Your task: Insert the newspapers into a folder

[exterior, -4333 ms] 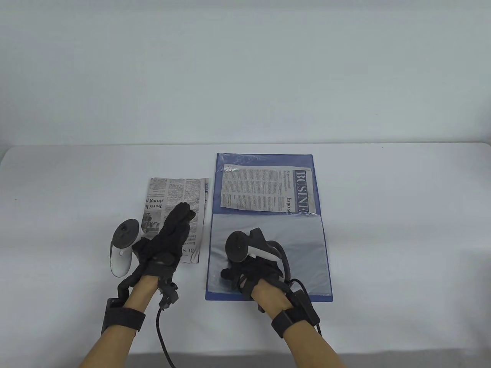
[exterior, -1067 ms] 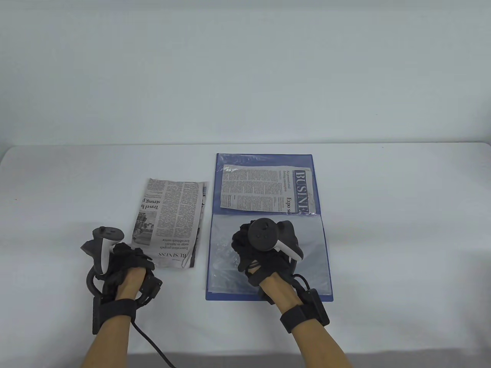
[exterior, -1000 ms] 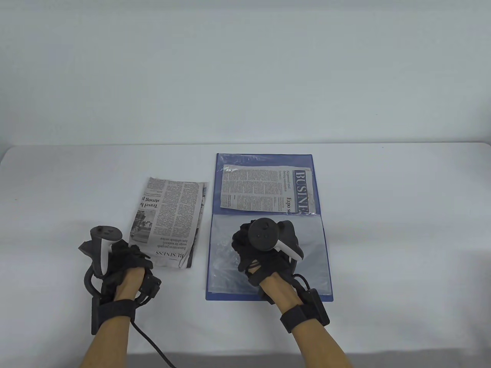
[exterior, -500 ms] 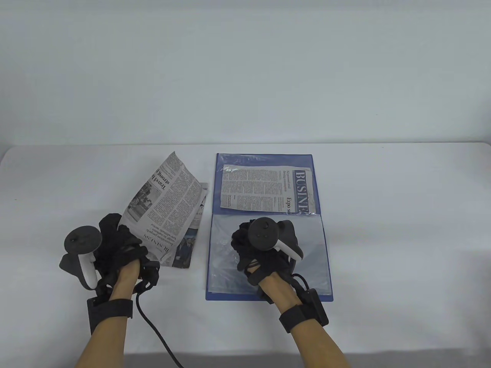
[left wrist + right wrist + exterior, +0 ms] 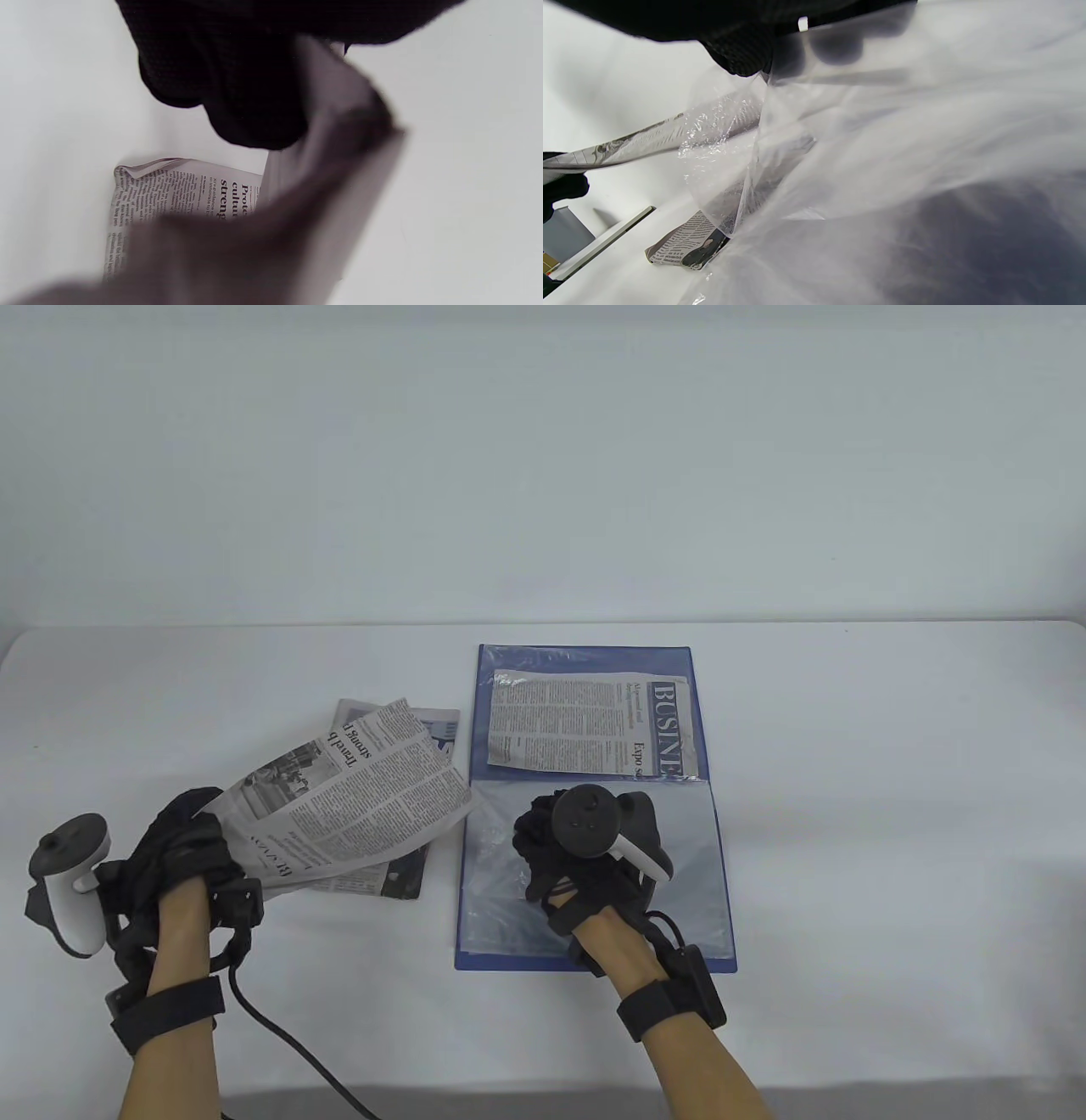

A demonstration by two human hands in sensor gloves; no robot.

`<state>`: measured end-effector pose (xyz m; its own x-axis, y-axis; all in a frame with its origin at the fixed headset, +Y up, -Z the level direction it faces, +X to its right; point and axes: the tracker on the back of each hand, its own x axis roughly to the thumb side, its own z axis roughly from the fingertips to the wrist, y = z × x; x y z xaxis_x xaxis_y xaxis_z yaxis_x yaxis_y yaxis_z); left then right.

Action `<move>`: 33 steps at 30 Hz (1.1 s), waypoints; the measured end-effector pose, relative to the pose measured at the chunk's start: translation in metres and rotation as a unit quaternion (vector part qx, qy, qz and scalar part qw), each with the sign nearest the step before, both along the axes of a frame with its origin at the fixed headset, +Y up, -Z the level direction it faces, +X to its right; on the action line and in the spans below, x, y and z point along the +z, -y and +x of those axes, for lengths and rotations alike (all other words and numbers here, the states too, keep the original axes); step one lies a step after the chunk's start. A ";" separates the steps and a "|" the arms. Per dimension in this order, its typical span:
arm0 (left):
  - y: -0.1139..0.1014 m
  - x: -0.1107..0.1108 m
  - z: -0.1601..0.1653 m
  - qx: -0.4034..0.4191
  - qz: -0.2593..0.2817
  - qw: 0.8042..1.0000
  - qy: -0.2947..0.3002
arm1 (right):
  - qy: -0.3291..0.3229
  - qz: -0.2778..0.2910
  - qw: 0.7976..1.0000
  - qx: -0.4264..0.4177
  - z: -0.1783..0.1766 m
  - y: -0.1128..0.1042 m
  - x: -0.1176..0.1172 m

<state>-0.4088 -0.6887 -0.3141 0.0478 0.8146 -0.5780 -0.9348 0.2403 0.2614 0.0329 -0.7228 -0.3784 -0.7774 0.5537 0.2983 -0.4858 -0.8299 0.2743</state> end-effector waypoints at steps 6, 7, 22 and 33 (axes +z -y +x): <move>0.005 -0.004 0.002 0.009 -0.025 0.999 0.035 | 0.006 0.002 1.000 -0.001 0.001 0.000 0.001; 0.006 -0.004 0.003 0.006 -0.032 0.999 0.039 | 0.007 0.002 1.000 0.001 0.001 0.001 0.001; 0.041 -0.021 0.014 0.068 -0.102 0.987 0.101 | 0.006 -0.003 1.000 -0.004 0.003 -0.001 -0.001; 0.057 -0.029 0.020 0.094 -0.106 0.981 0.136 | 0.001 -0.008 1.000 -0.003 0.002 0.000 0.000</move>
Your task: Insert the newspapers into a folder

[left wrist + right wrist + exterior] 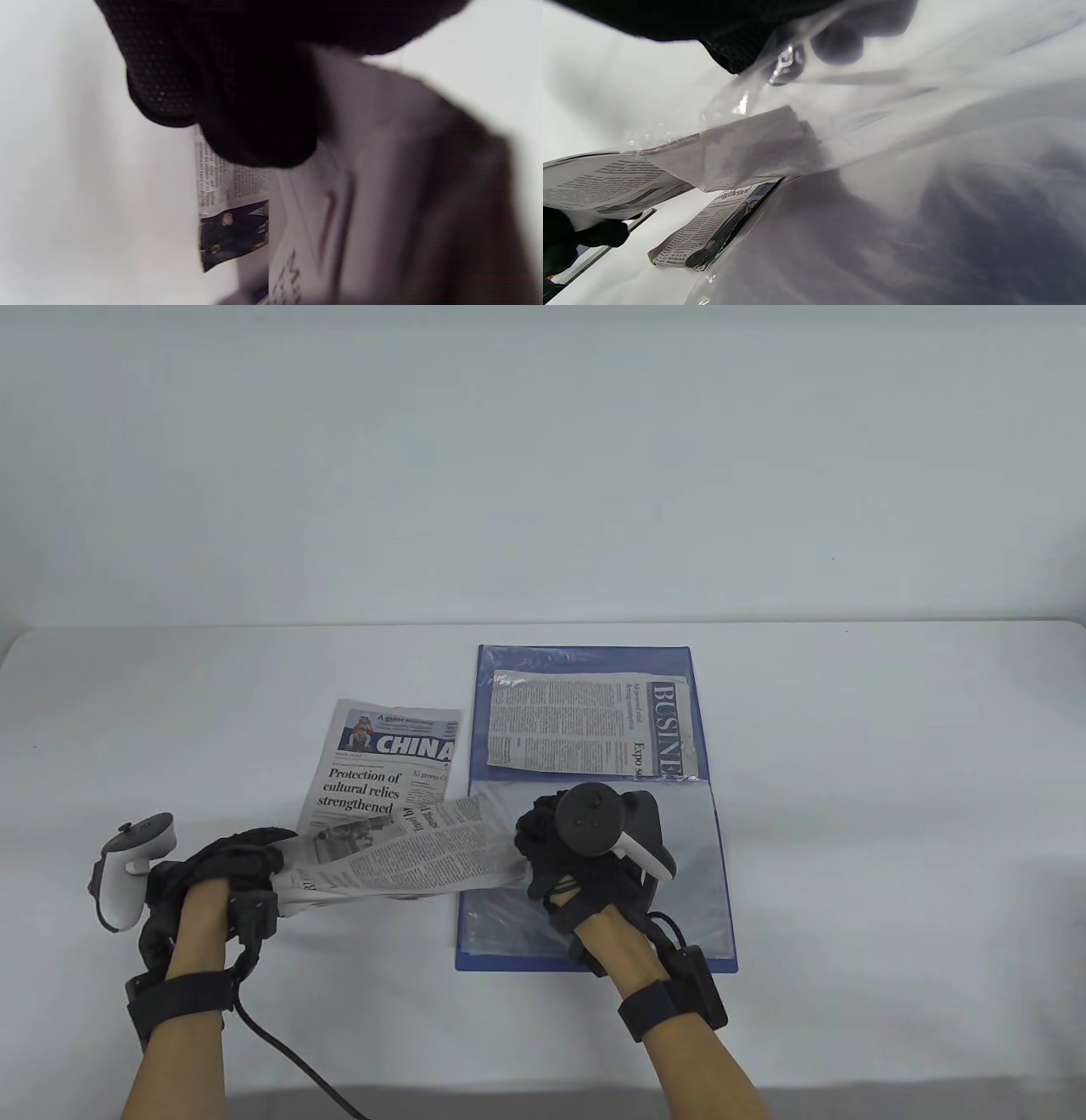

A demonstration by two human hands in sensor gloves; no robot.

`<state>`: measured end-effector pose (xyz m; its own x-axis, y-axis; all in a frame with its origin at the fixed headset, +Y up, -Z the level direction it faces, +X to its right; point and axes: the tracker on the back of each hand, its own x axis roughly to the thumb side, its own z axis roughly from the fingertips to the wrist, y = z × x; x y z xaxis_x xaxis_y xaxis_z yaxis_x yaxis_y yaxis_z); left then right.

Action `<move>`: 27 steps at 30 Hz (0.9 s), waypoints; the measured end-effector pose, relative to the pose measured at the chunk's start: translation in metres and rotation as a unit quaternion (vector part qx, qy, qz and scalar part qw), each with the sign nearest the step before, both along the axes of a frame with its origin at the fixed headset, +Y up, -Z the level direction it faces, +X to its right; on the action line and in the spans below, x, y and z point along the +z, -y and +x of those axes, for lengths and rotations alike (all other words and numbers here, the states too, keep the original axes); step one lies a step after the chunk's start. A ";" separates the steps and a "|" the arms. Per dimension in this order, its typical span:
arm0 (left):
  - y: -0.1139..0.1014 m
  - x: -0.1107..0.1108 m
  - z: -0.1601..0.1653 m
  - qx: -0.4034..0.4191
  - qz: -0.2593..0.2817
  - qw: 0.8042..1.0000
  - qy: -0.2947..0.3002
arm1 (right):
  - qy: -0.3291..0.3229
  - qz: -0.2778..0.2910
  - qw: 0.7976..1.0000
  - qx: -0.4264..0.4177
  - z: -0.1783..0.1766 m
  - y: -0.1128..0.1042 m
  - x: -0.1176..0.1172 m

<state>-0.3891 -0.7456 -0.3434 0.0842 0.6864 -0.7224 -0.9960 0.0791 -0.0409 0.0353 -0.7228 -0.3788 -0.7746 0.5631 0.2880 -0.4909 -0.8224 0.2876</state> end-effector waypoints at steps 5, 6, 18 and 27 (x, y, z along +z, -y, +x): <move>0.022 -0.012 0.011 0.078 0.050 0.996 -0.020 | -0.006 -0.001 1.000 0.000 -0.003 0.000 0.000; 0.026 -0.013 0.013 0.087 0.058 0.994 -0.028 | -0.006 -0.001 1.000 -0.001 -0.003 0.001 0.000; -0.006 -0.006 0.036 -0.027 -0.025 0.997 0.067 | -0.011 -0.007 1.000 0.003 -0.008 0.002 0.001; -0.006 -0.014 0.092 -0.016 0.137 0.979 0.151 | -0.015 -0.006 1.000 0.008 -0.011 0.002 0.002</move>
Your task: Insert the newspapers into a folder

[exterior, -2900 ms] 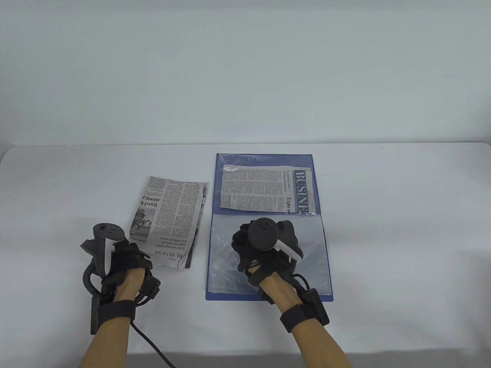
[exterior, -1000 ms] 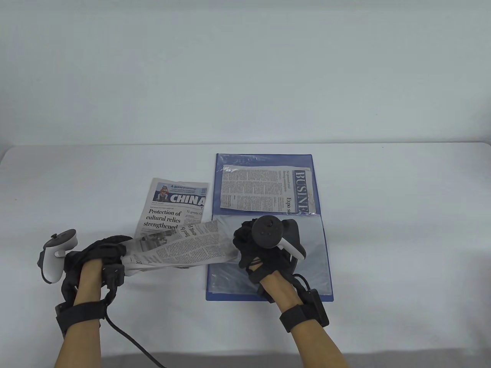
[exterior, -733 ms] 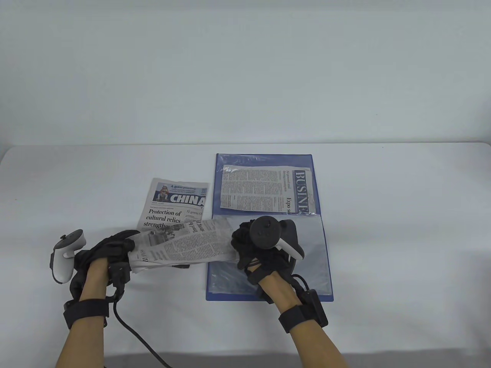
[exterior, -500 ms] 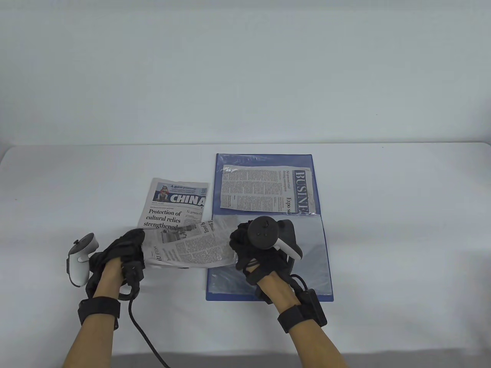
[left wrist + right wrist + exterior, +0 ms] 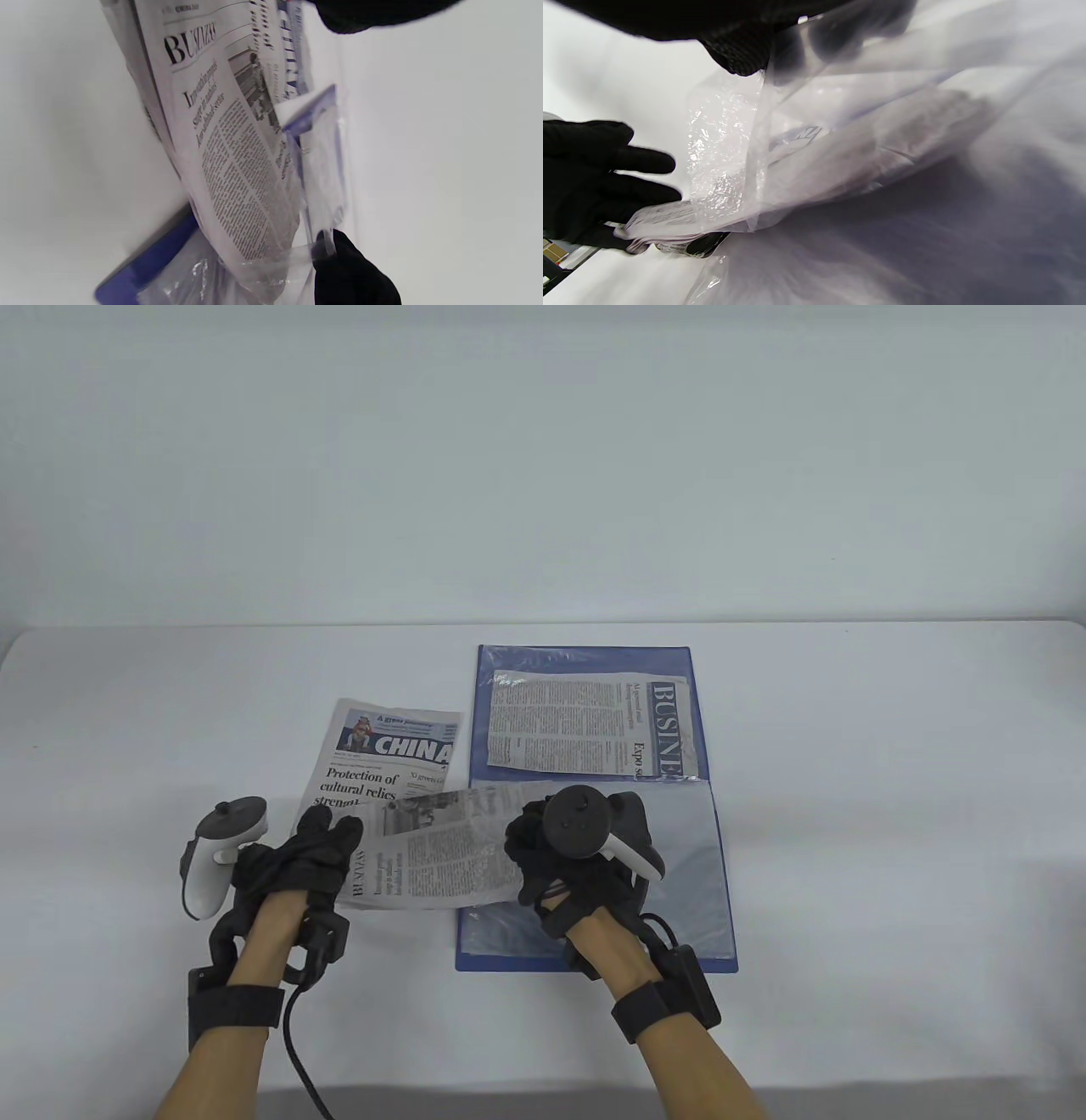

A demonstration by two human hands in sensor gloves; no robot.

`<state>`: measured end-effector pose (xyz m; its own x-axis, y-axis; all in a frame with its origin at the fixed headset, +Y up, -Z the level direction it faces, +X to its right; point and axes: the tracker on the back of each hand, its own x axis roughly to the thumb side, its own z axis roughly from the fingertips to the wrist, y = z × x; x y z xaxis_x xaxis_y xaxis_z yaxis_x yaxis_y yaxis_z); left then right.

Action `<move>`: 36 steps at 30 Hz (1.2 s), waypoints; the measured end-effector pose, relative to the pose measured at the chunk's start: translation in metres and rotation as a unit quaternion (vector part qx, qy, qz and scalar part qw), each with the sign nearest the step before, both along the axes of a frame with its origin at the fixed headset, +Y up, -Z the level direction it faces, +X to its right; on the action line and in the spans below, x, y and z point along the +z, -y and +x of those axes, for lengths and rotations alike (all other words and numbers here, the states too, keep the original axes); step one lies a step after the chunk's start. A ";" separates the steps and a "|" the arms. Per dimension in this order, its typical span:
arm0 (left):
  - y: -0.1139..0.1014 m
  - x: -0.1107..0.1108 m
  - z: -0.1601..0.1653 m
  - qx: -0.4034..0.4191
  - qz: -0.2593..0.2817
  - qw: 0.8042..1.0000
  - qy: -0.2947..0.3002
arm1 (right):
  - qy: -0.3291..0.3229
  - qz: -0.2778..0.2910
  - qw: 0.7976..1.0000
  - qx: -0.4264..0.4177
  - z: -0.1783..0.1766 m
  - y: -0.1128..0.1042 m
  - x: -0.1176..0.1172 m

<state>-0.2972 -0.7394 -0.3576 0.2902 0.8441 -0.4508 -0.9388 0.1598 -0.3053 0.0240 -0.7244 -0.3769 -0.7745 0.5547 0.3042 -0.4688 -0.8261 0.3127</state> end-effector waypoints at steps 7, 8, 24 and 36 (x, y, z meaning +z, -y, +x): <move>0.004 -0.004 0.047 -0.043 0.091 0.993 0.068 | 0.002 0.001 1.000 -0.002 -0.001 0.000 0.000; 0.005 -0.004 0.051 -0.051 0.097 0.991 0.078 | 0.002 0.002 1.000 -0.002 -0.001 0.000 0.000; 0.018 -0.004 0.094 -0.031 0.117 0.972 0.202 | 0.006 0.004 1.000 -0.016 0.001 0.000 -0.002; 0.006 0.001 0.109 -0.281 0.097 0.919 0.260 | 0.022 0.014 0.999 -0.028 0.004 -0.002 -0.002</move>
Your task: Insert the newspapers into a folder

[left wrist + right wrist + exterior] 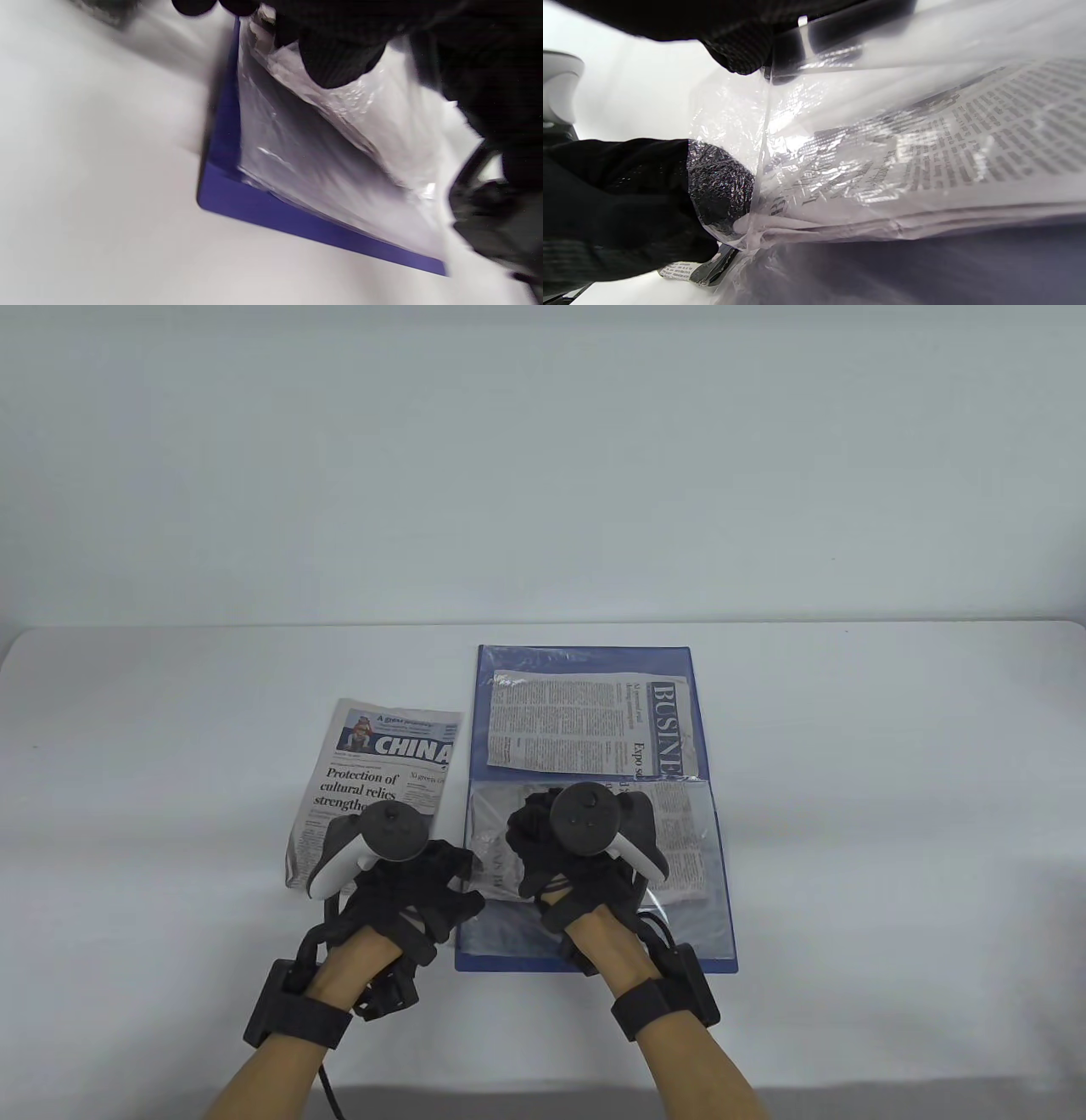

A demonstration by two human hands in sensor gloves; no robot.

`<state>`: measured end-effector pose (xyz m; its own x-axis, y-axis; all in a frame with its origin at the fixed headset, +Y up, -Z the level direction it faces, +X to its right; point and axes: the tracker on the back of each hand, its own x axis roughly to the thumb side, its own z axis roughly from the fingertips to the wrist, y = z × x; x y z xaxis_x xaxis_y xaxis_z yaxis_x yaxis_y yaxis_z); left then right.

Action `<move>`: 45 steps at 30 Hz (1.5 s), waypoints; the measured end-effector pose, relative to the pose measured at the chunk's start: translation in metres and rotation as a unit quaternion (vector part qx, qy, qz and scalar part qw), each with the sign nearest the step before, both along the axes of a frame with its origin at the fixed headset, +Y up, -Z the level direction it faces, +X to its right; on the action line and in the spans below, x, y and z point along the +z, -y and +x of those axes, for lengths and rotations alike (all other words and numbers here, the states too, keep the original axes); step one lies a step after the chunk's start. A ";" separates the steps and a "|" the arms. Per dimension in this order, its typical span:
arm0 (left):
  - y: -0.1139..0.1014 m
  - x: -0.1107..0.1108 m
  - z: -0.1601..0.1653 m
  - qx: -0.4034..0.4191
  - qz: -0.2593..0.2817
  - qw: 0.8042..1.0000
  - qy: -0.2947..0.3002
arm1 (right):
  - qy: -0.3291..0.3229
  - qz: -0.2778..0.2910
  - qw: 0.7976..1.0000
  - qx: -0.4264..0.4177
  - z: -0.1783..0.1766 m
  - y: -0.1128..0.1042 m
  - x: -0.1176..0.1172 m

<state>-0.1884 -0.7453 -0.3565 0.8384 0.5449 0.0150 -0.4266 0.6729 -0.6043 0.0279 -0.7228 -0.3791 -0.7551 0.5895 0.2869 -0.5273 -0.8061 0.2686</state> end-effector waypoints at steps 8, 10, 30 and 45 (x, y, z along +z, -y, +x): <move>-0.003 -0.008 -0.005 0.088 0.040 0.991 -0.091 | 0.016 0.015 0.999 -0.041 0.013 -0.011 0.000; -0.005 -0.012 -0.010 0.124 0.033 0.985 -0.118 | 0.021 0.036 0.997 -0.069 0.017 -0.018 0.004; -0.024 -0.128 -0.012 0.438 -0.075 0.846 -0.293 | -0.035 0.159 0.964 -0.211 0.033 -0.073 0.033; -0.006 -0.104 -0.020 0.387 -0.030 0.907 -0.162 | -0.036 0.053 0.988 -0.141 0.016 -0.041 0.020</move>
<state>-0.2085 -0.7395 -0.4602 0.1598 0.9640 -0.2124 -0.9189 0.0667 -0.3888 0.0444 -0.6816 -0.3589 -0.5405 0.7374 0.4051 -0.7182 -0.6552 0.2344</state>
